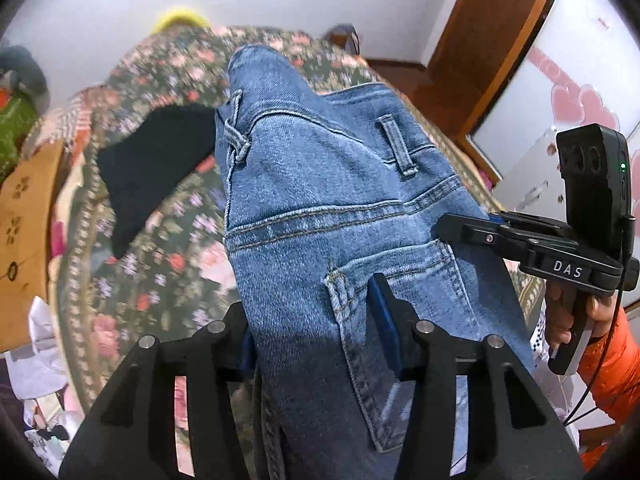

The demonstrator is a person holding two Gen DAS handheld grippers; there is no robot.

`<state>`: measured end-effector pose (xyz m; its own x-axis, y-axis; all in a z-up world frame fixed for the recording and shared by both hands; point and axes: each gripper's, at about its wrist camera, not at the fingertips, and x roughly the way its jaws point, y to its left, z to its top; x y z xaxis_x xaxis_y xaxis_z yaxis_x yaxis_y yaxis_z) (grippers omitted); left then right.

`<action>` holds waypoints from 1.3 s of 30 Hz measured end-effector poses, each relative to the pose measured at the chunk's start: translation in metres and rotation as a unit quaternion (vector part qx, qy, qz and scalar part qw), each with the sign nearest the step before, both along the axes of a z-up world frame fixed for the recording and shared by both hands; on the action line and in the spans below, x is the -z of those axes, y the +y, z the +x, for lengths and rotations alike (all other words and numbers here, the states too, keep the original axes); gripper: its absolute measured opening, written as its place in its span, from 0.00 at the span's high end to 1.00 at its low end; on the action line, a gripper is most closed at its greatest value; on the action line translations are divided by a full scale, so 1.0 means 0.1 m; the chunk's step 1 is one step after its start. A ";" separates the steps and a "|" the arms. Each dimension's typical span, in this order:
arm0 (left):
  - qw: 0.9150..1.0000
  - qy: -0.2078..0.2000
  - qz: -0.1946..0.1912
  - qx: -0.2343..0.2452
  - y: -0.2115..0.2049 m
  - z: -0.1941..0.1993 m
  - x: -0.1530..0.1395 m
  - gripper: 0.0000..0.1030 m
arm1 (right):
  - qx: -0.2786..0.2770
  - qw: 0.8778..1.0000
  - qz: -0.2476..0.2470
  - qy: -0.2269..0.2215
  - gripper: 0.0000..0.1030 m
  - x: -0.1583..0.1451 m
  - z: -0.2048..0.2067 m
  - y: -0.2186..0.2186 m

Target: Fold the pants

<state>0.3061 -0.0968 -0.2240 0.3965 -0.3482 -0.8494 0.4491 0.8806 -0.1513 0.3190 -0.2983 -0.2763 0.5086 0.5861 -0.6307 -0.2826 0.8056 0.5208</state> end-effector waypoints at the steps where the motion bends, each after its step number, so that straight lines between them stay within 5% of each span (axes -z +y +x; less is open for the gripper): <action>1: 1.000 -0.010 -0.001 -0.004 0.03 -0.01 -0.07 0.52 | -0.002 1.000 0.000 -0.010 0.83 -0.07 0.00 0.03; 13: 0.992 -0.104 -0.041 -0.062 0.52 0.25 -0.75 0.53 | -0.030 0.993 -0.015 -0.113 0.83 -0.79 0.42 0.50; 23: 0.982 -0.139 -0.056 -0.113 1.05 0.92 -0.96 0.53 | -0.053 0.987 -0.016 -0.149 0.83 -0.95 1.16 0.97; 31: 0.979 -0.124 -0.060 -0.149 1.41 1.61 -0.64 0.53 | -0.064 0.989 -0.028 -0.129 0.83 -0.64 1.86 1.32; 39: 0.982 -0.078 -0.061 -0.163 1.53 2.41 0.15 0.53 | -0.061 0.994 -0.054 -0.070 0.83 0.05 2.55 1.45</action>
